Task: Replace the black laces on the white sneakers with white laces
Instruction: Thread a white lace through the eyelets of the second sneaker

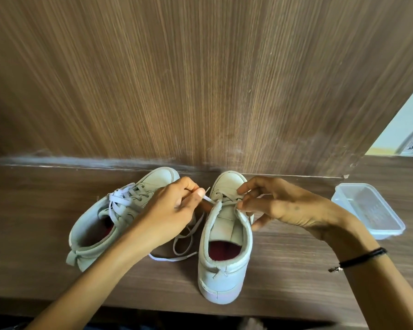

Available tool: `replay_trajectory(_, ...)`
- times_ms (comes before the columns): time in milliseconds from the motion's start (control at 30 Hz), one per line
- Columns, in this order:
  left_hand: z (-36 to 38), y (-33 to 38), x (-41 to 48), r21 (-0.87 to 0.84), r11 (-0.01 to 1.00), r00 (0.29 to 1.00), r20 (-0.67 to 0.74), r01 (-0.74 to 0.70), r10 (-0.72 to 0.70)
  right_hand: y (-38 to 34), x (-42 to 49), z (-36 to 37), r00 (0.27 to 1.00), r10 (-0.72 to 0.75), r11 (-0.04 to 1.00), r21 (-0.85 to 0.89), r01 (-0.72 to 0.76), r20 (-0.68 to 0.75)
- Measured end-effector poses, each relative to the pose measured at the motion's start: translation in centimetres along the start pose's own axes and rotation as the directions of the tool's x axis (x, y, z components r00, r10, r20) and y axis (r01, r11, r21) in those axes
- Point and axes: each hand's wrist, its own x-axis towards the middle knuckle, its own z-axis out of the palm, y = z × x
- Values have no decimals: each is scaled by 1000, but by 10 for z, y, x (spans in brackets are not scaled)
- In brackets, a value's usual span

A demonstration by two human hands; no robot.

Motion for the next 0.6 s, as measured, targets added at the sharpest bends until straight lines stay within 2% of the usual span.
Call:
replay_trajectory(133, -7, 4, 0, -82, 995, 996, 75, 50, -44, 7, 7, 2, 994, 5, 999, 40, -1, -109)
replay_trajectory(267, -7, -3, 2, -8, 996, 994, 70, 86, -85, 9, 15, 5, 982, -46, 997, -77, 32, -181)
replay_trajectory(400, -5, -3, 5, -16, 997, 982, 173, 81, -77, 9, 18, 7, 972, -92, 987, -146, 61, -215)
replay_trajectory(500, -3, -1, 7, -63, 997, 985, 171, 47, -36, 8, 19, 7, 967, -103, 980, -192, 58, -234)
replay_trajectory(600, 0, -8, 10, -56, 998, 995, 102, 20, -14, 8, 19, 10, 950, -148, 969, -232, 84, -275)
